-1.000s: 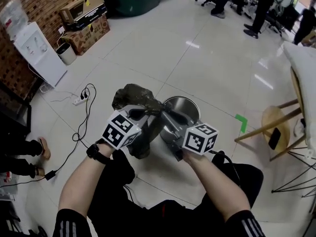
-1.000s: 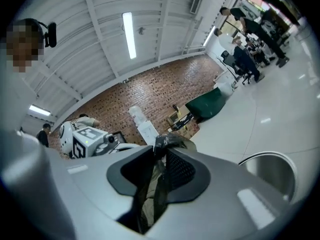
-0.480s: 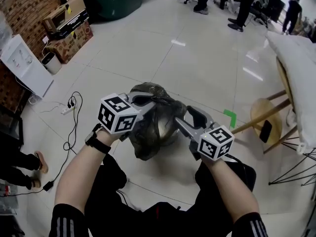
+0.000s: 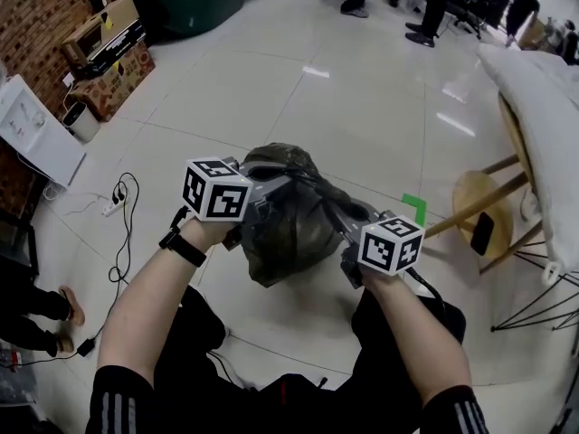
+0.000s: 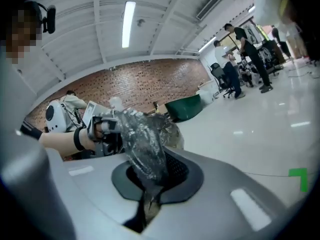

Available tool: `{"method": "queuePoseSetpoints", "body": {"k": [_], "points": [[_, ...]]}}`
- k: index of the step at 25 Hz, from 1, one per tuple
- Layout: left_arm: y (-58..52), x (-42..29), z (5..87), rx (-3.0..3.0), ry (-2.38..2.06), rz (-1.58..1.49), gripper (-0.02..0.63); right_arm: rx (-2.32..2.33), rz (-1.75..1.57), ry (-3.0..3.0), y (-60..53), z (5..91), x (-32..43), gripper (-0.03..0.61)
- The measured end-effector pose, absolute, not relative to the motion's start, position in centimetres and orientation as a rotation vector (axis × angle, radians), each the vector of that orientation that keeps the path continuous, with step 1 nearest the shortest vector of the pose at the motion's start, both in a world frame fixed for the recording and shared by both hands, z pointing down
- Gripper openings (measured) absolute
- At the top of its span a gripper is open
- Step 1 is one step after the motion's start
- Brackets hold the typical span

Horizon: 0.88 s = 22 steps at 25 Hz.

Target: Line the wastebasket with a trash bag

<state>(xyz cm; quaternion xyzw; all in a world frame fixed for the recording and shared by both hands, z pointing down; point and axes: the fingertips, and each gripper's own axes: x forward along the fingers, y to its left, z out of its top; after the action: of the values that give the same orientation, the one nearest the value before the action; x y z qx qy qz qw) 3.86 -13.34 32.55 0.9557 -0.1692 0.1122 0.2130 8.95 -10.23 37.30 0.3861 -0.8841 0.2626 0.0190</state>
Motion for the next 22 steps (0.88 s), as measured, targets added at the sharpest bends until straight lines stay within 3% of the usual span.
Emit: {"method": "queuePoseSetpoints", "body": {"k": [5,15,22], "points": [[-15.6,2.1,34.2,2.502,-0.392,0.218,0.001,1.242,0.858,-2.58,-13.2,39.0,12.2,0.005],[-16.0,0.9,43.0,2.404,-0.358,0.363,0.017,1.077,0.657,-2.262,-16.0,44.3,14.0,0.005],[-16.2,1.0,48.4,2.279,-0.317,0.425,0.015,0.981,0.76,-2.122,-16.6,50.7,14.3,0.005]]}}
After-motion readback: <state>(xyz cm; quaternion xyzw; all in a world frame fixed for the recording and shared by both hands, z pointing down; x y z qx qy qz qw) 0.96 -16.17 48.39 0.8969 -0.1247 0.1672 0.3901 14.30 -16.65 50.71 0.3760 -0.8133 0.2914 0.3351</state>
